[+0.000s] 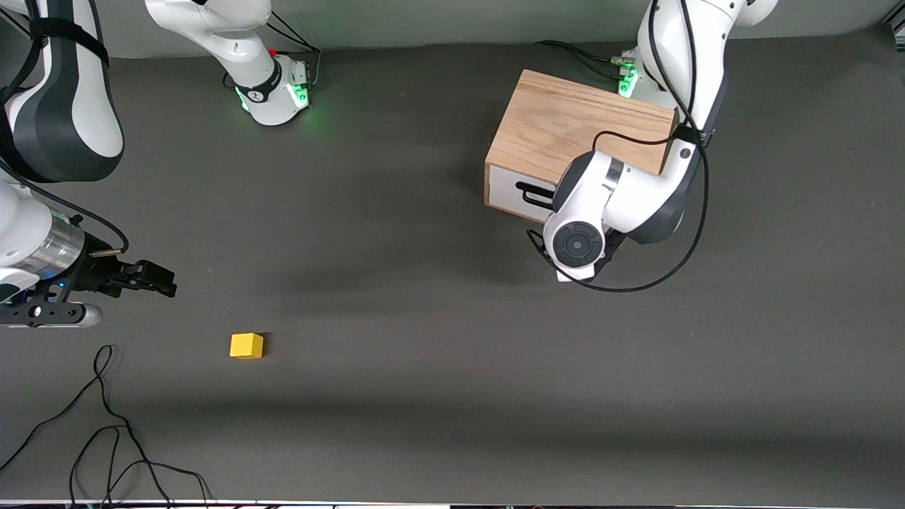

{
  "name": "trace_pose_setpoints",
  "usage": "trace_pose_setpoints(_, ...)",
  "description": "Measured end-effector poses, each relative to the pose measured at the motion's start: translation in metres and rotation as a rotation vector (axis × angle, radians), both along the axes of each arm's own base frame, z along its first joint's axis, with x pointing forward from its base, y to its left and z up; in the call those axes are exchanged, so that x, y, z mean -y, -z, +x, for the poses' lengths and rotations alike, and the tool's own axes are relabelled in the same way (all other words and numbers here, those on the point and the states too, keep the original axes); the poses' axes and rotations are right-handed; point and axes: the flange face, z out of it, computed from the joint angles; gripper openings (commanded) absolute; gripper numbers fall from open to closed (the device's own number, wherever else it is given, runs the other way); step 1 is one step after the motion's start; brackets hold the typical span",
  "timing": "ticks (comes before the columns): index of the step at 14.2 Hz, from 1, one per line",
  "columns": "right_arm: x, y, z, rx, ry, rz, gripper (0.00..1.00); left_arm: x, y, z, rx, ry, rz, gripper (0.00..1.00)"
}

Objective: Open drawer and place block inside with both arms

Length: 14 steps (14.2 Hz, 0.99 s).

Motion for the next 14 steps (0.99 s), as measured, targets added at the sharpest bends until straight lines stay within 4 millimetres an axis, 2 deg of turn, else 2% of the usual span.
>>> trace_pose_setpoints(3,0.003,0.005,-0.001,-0.01,0.005,-0.001,1.0,-0.012,-0.003,0.014,0.032,-0.107,-0.01,0.98)
trace_pose_setpoints(7,0.005,0.015,-0.005,-0.02,0.007,-0.002,1.0,-0.011,-0.003,0.017,0.051,-0.134,-0.007,0.98)
trace_pose_setpoints(11,0.006,0.052,-0.002,0.009,0.011,-0.001,1.0,-0.009,-0.004,0.019,0.074,-0.133,-0.012,0.98)
trace_pose_setpoints(14,0.007,0.084,0.009,0.012,0.013,0.001,1.0,-0.005,-0.008,0.023,0.12,-0.123,-0.02,0.98)
